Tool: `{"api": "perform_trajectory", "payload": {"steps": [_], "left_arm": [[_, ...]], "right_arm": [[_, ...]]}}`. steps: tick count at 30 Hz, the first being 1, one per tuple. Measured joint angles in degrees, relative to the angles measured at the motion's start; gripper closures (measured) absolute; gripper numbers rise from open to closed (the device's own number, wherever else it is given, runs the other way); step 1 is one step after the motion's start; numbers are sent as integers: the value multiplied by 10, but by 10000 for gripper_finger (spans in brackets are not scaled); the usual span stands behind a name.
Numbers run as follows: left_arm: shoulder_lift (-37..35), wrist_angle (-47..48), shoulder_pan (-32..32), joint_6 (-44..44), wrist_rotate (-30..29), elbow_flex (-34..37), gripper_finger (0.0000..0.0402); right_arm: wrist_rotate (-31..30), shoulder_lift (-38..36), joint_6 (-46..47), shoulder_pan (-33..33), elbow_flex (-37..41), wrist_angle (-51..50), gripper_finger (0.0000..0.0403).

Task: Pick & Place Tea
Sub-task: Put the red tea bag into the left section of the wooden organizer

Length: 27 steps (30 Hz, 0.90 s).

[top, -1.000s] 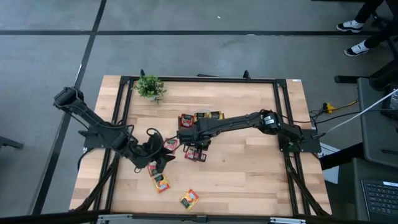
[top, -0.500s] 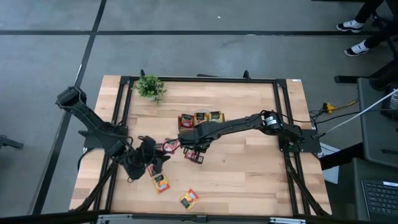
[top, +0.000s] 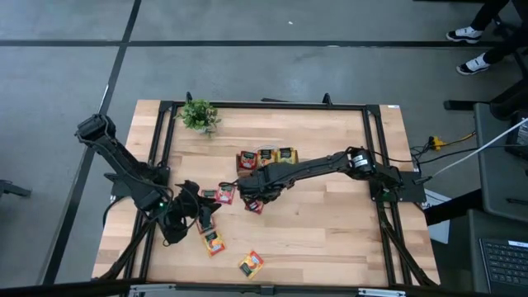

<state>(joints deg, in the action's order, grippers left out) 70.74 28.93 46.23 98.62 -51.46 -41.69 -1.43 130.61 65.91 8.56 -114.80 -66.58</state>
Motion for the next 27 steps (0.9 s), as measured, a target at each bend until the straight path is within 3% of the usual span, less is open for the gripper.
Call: {"api": "perform_trajectory", "payload": {"steps": [3, 16, 27], "left_arm": [[0, 0, -4, -12, 6, 0, 229], [0, -7, -6, 3, 21, 0, 229], [0, -9, -6, 61, 21, 0, 229]], "right_arm": [[8, 0, -43, 1, 0, -2, 401], [-29, 4, 117, -7, 0, -16, 401], [-31, 10, 120, -11, -1, 13, 401]]}}
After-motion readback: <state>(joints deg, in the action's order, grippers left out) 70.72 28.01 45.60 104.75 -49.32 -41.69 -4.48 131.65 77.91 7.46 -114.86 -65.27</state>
